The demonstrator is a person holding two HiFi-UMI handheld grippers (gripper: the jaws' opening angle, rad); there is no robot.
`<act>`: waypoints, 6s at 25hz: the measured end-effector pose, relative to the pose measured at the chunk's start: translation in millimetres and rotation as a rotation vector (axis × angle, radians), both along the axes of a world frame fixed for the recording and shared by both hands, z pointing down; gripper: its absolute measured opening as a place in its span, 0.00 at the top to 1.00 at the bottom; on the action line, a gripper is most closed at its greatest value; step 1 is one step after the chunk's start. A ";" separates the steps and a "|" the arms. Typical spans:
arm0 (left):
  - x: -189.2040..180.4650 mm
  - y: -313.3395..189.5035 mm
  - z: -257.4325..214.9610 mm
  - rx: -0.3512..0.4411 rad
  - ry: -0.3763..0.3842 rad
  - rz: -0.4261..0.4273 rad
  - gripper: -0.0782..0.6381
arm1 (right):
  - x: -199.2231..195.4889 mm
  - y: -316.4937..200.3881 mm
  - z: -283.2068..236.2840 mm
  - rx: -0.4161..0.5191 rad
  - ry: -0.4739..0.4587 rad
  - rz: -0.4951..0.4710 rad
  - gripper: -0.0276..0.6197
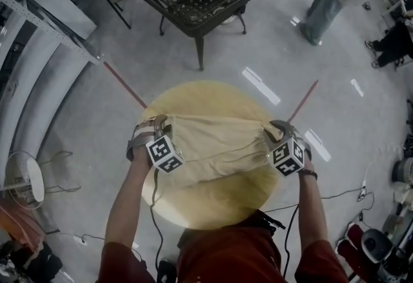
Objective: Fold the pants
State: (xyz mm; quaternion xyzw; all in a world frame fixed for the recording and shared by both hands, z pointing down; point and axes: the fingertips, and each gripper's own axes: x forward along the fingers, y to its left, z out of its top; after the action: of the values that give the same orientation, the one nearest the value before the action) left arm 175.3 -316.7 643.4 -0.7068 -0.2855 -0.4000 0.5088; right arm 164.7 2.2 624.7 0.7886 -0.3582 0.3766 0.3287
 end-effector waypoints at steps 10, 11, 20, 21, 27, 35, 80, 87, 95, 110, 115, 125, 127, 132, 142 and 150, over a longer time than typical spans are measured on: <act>-23.5 61.1 -64.6 -0.265 0.135 -0.136 0.71 | -15.0 -19.3 -63.3 0.259 0.165 0.113 0.80; -23.1 71.1 -73.9 -0.321 0.170 -0.168 0.71 | -13.7 -20.9 -71.5 0.302 0.195 0.128 0.80; -37.1 177.5 -158.3 -0.777 0.493 -0.407 0.87 | -12.8 -16.2 -154.5 0.630 0.312 0.115 0.80; -38.2 187.2 -165.3 -0.815 0.520 -0.430 0.88 | -11.8 -13.0 -164.0 0.671 0.319 0.115 0.80; -49.1 224.4 -199.8 -0.954 0.665 -0.553 0.88 | -11.8 1.2 -199.7 0.782 0.350 0.045 0.88; -84.6 211.8 -227.3 -0.943 0.871 -0.721 0.88 | -31.0 -16.1 -197.0 0.808 0.289 -0.123 0.95; -215.0 328.2 -280.9 -0.624 1.405 -1.158 0.88 | -87.8 73.5 -235.1 0.928 0.194 -0.624 0.95; -180.1 340.6 -280.1 -0.515 1.466 -1.314 0.88 | -32.7 72.0 -234.5 0.955 0.128 -0.768 0.95; -158.6 362.4 -282.6 -0.388 1.539 -1.435 0.88 | 2.3 74.7 -236.3 0.992 0.046 -0.894 0.95; -178.3 370.2 -280.1 -0.307 1.566 -1.475 0.88 | -23.6 61.5 -231.9 0.999 -0.014 -0.984 0.95; -185.4 352.9 -283.0 -0.247 1.522 -1.412 0.88 | -35.3 43.6 -235.9 0.988 -0.006 -0.997 0.95; -172.8 313.6 -276.0 -0.318 1.624 -1.539 0.88 | -26.0 1.2 -244.9 1.024 -0.024 -1.073 0.95; -162.9 306.4 -273.8 -0.284 1.630 -1.588 0.88 | -16.2 -8.5 -247.8 1.046 -0.053 -1.113 0.95; -151.8 299.9 -270.7 -0.195 1.650 -1.677 0.88 | -10.0 -24.2 -248.6 1.039 -0.126 -1.232 0.95; -169.7 321.3 -244.1 -0.160 1.544 -1.701 0.88 | -33.7 -10.7 -221.6 0.954 -0.107 -1.319 0.95; -162.2 344.9 -189.7 -0.182 1.261 -1.652 0.88 | -40.6 10.0 -176.3 0.816 -0.025 -1.385 0.95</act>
State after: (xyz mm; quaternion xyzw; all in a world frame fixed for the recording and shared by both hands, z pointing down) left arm 13.1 28.2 453.7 -0.7985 0.5753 -0.1588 0.0786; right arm 124.1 12.2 448.4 0.4408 -0.8791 -0.0647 0.1695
